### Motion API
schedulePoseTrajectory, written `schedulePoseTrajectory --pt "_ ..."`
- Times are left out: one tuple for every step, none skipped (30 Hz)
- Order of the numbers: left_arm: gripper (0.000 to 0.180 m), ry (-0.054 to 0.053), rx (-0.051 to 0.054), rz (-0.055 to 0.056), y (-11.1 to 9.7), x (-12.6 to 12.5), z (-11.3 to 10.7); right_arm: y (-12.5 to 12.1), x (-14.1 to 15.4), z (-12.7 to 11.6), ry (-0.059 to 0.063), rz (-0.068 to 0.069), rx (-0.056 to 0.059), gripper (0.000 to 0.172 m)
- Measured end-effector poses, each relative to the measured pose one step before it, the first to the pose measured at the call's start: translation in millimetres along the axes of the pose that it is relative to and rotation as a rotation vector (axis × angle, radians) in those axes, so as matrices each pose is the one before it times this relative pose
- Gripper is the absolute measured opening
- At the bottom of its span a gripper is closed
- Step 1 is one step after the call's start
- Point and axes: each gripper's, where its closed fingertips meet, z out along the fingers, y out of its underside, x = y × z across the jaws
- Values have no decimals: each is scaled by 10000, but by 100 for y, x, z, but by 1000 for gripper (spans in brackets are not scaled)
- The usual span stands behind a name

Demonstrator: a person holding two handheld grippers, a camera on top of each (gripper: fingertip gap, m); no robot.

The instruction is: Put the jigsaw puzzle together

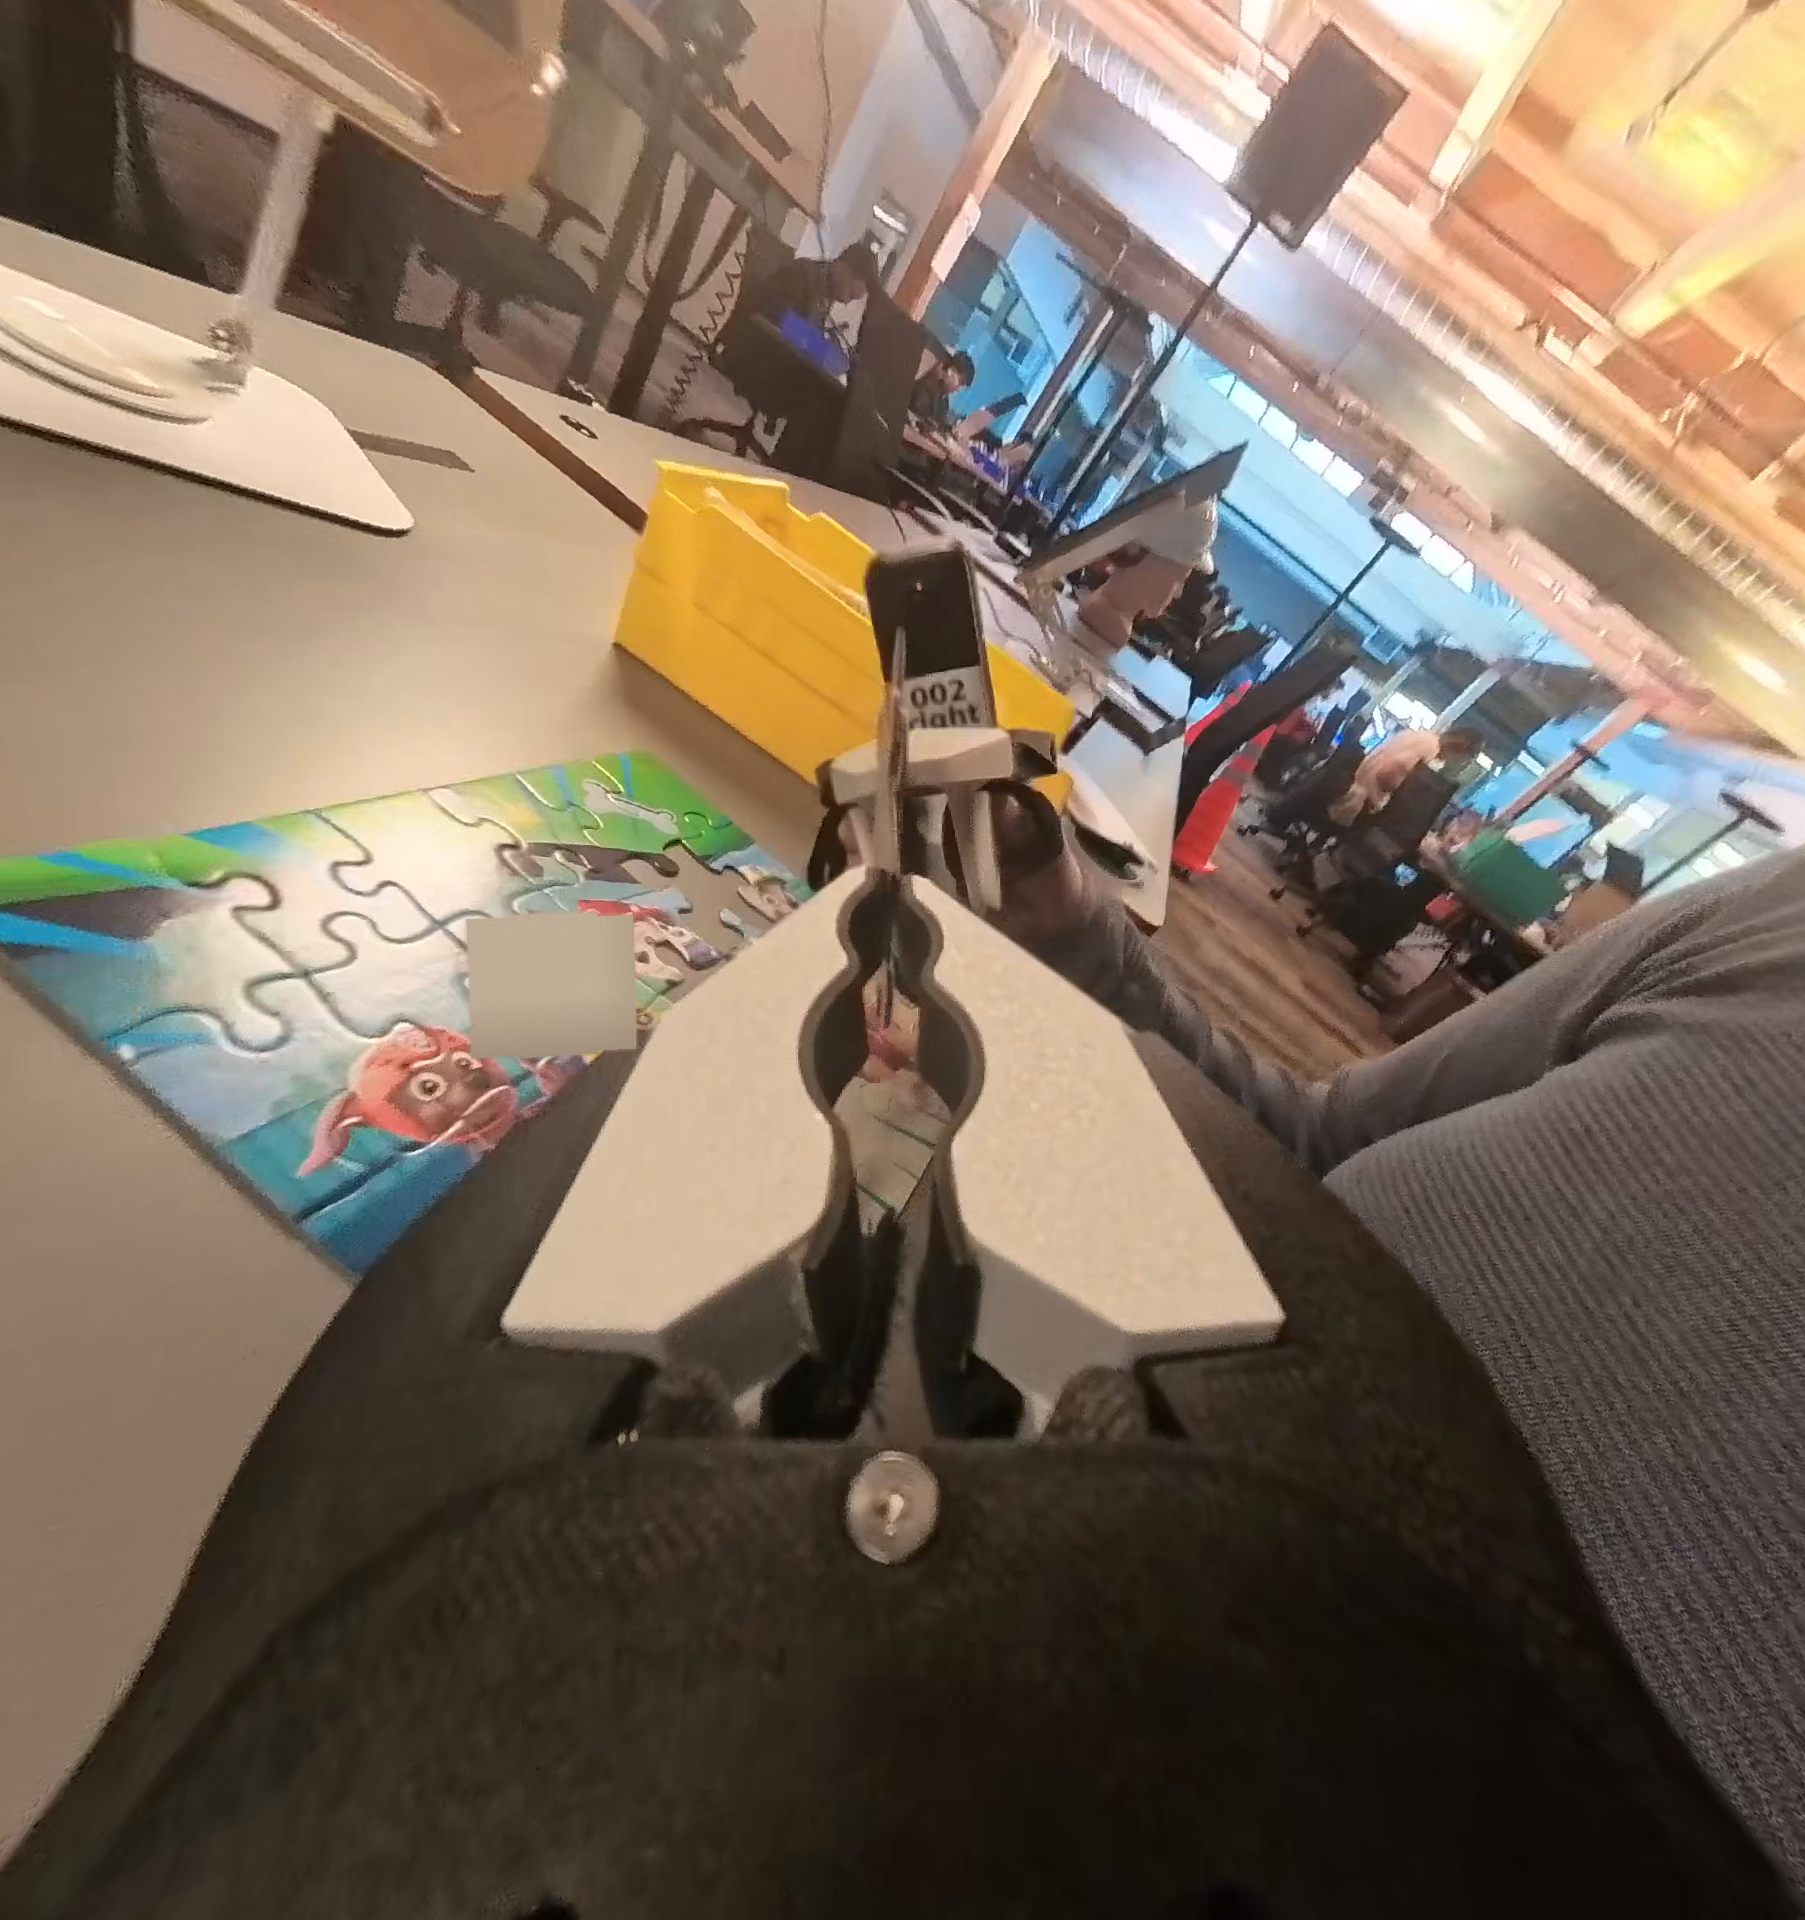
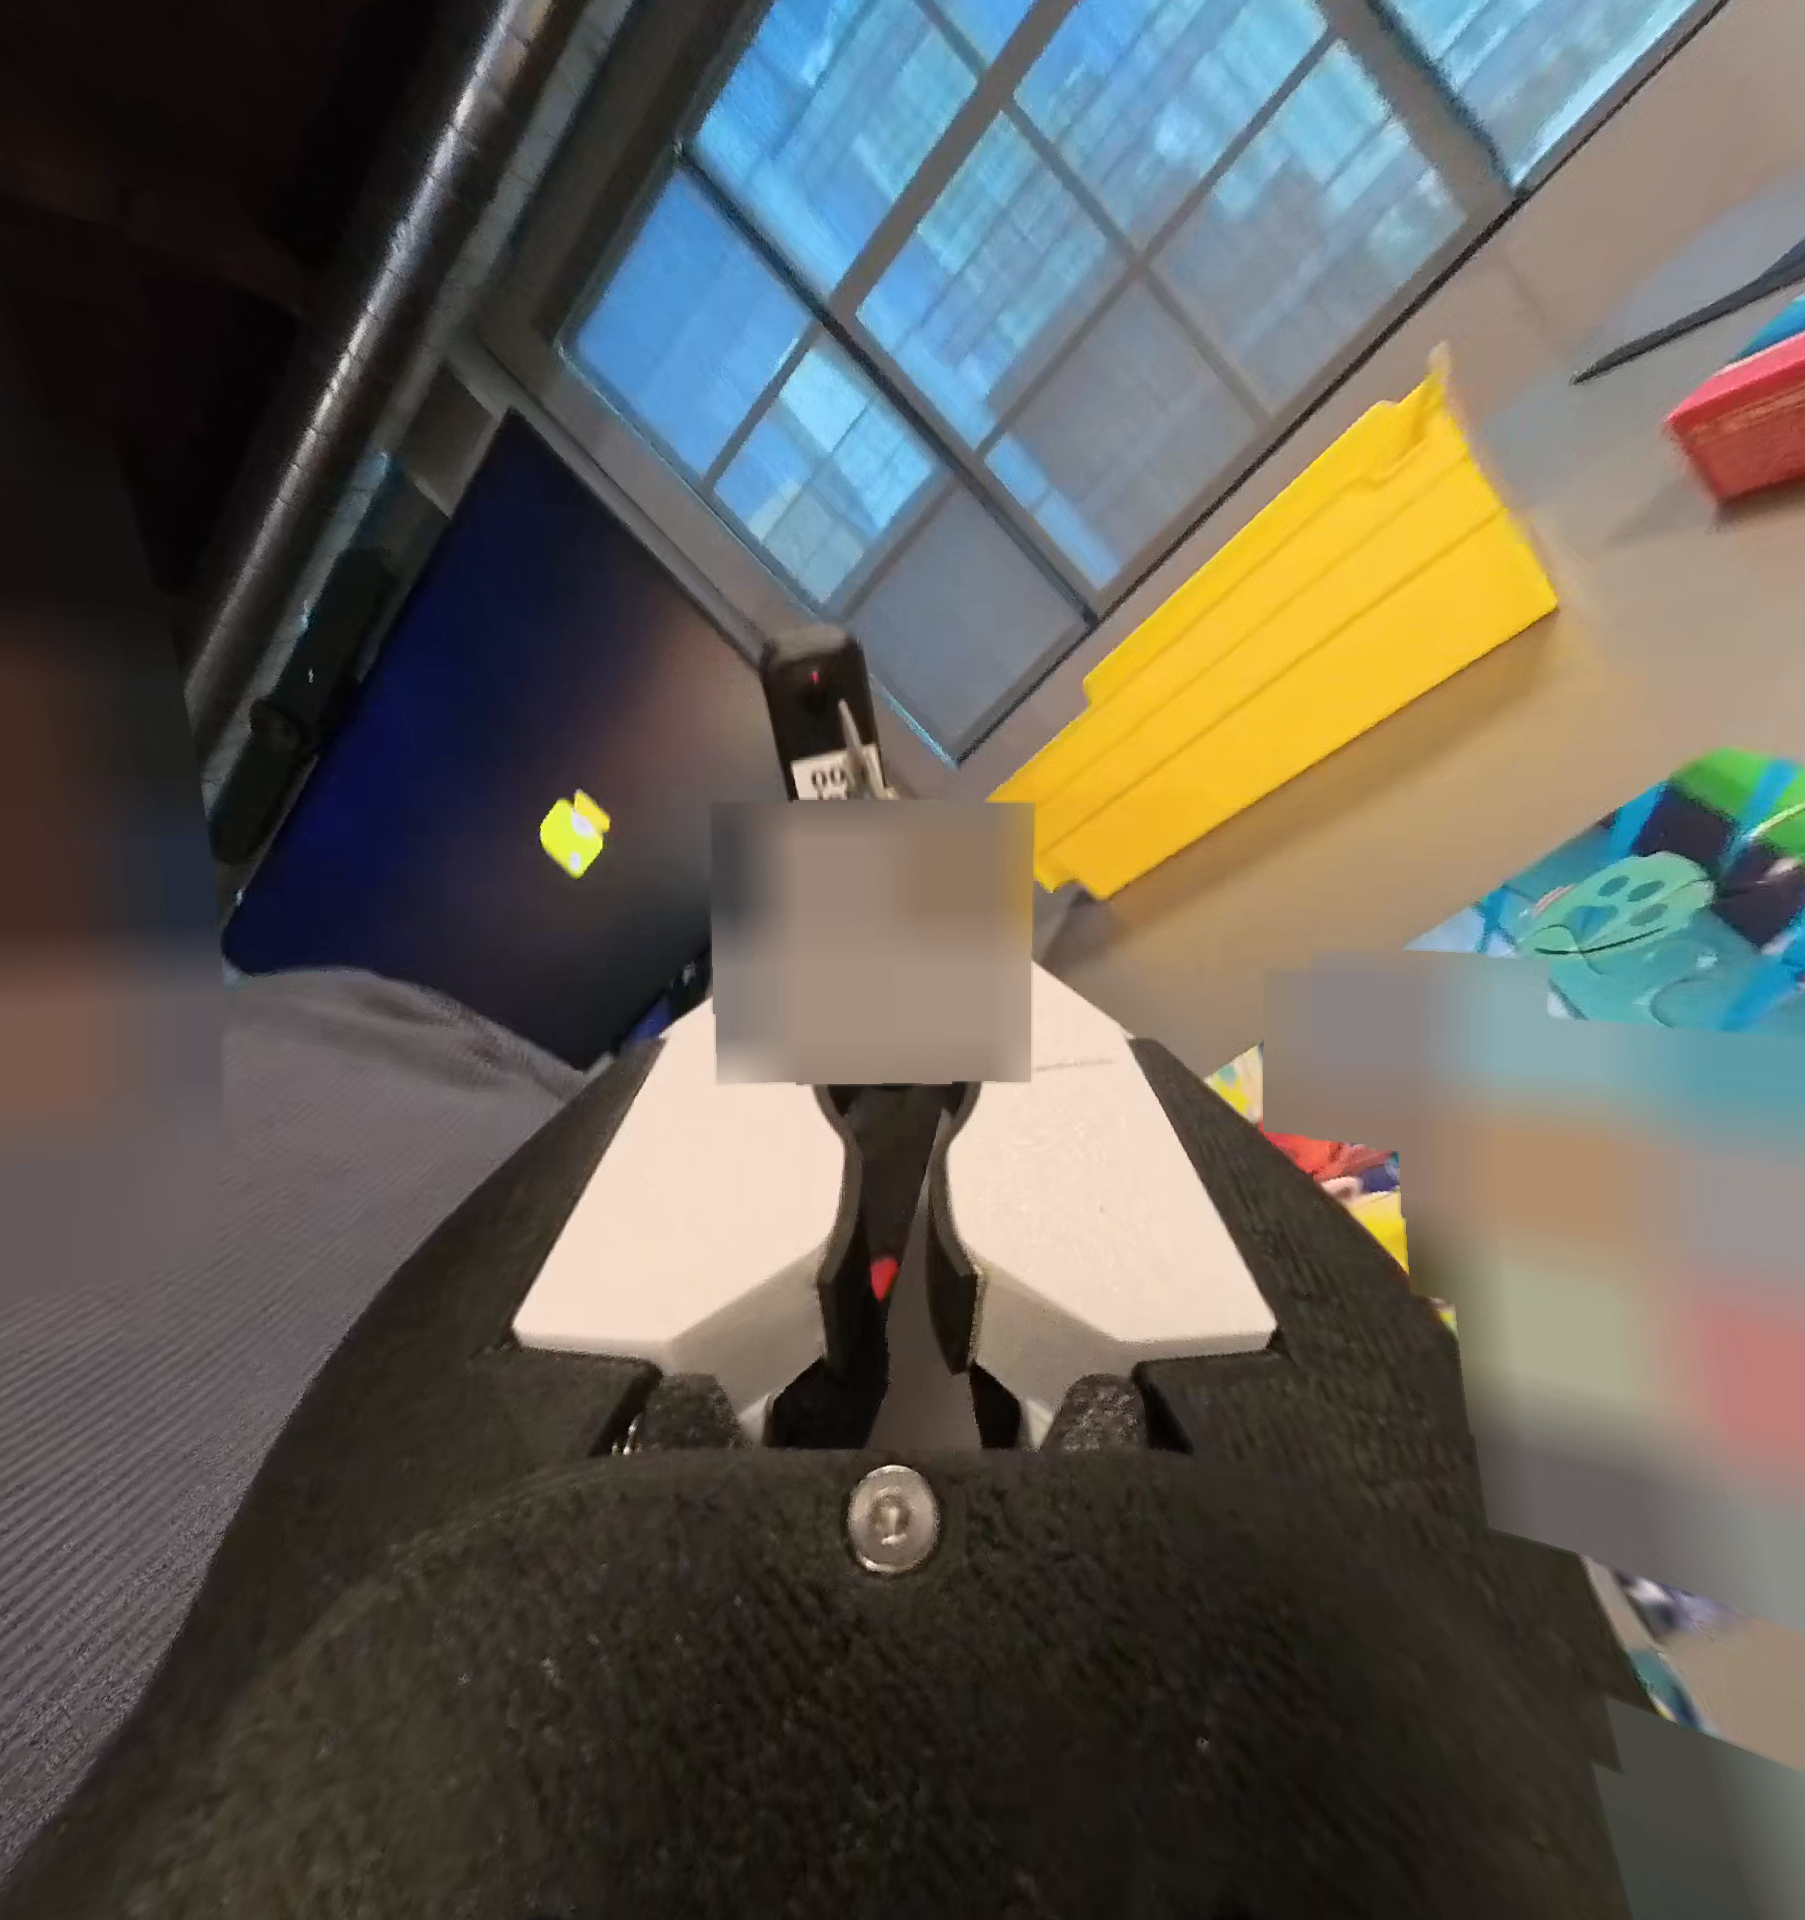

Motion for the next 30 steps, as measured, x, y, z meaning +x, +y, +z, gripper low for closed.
schedulePoseTrajectory --pt "0 -21 213 -205 -363 -378 -620 -637 255 -669 102 79 334 0" --pt "0 -56 190 -178 -372 -400 -677 -460 246 -622 129 52 196 0" --pt "0 -127 119 -112 -272 -461 -603 -196 219 -434 150 -16 46 0" --pt "0 -157 1 7 -73 -392 -386 73 192 -189 159 -70 -77 0" --pt "0 -82 -63 58 60 -161 -106 281 277 68 229 -104 -165 0" --pt "0 20 -78 54 127 55 126 424 230 327 208 -204 -207 0" --pt "0 49 -84 52 185 125 300 413 -35 512 60 -223 -169 0" --pt "0 41 -72 48 201 84 384 331 -156 633 -33 -141 -127 9" --pt "0 53 -44 8 196 41 399 275 -12 665 23 -48 -113 18" --pt "0 99 -39 -65 202 52 376 209 132 592 67 -37 -72 22" --pt "0 113 -42 -91 228 31 341 123 114 478 35 -6 -16 19" --pt "0 68 -30 -70 201 -33 244 79 -51 320 -100 51 -16 13" --pt "0 14 -28 -34 172 -91 135 27 -139 141 -159 75 -8 4" --pt "0 27 3 -27 79 -50 -10 -17 -55 -33 -81 33 -9 1" --pt "0 50 0 -68 47 -5 -60 86 -52 -95 -54 -14 -88 0" --pt "0 42 -37 -36 124 14 -19 108 -34 -47 -10 -53 -77 0" --pt "0 13 -20 -12 100 -12 -18 81 7 -12 29 -80 -52 0" --pt "0 -11 -19 -11 75 -46 -35 85 10 -6 21 -50 -58 0" --pt "0 -94 16 51 9 -126 -10 6 76 27 79 -81 -8 0" --pt "0 -179 1 179 30 -143 18 -50 139 16 163 -175 34 1" --pt "0 -193 -34 268 40 -78 25 -62 101 19 198 -269 21 1" --pt "0 -174 -53 279 42 -24 33 -68 92 1 232 -353 2 1" --pt "0 -177 -66 250 56 -52 26 -89 123 10 283 -407 12 2" --pt "0 -212 -63 220 59 -146 39 -73 181 29 313 -417 11 2" --pt "0 -254 -84 196 115 -264 47 -54 125 40 246 -347 7 2" --pt "0 -151 -72 172 130 -185 43 0 135 48 197 -223 -18 2" --pt "0 -39 -25 16 86 -83 34 39 173 37 149 -112 -35 3" --pt "0 31 15 -82 39 -44 16 22 54 19 16 -18 10 2" --pt "0 0 44 -76 4 -115 -10 -18 -81 -3 -107 74 52 1" --pt "0 -24 28 -50 31 -134 -23 -14 -122 -8 -153 130 54 1"
